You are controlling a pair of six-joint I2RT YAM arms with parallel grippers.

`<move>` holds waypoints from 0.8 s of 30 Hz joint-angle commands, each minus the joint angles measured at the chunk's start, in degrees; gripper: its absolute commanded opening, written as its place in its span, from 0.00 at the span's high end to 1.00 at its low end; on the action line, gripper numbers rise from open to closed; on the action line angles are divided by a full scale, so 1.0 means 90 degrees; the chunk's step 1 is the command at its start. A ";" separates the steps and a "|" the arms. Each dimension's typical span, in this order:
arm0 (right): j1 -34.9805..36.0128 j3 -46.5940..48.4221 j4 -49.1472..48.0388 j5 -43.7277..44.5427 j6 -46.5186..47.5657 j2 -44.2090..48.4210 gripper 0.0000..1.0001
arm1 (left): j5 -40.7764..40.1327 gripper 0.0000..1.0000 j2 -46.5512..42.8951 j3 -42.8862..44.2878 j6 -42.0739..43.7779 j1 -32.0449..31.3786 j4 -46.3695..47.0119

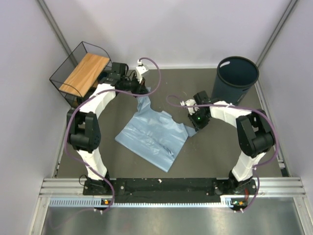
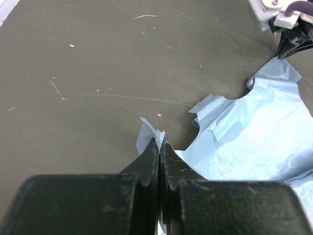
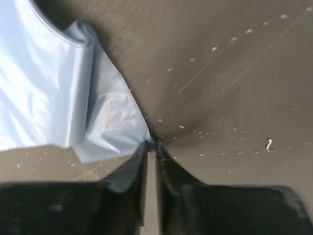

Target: Put the trash bags into the trash bin

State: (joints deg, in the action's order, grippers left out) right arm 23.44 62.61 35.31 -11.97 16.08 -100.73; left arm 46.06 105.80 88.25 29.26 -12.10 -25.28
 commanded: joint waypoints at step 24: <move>-0.0407 0.1588 -0.0281 0.0685 -0.0224 0.0069 1.00 | -0.0537 0.35 -0.1980 -0.2118 -0.1659 -0.0421 0.0866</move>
State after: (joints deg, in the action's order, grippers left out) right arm 19.49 72.69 32.71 -5.85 15.53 -100.51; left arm 42.30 93.03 74.26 12.80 -7.94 -16.60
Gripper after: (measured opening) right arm 0.006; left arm 0.646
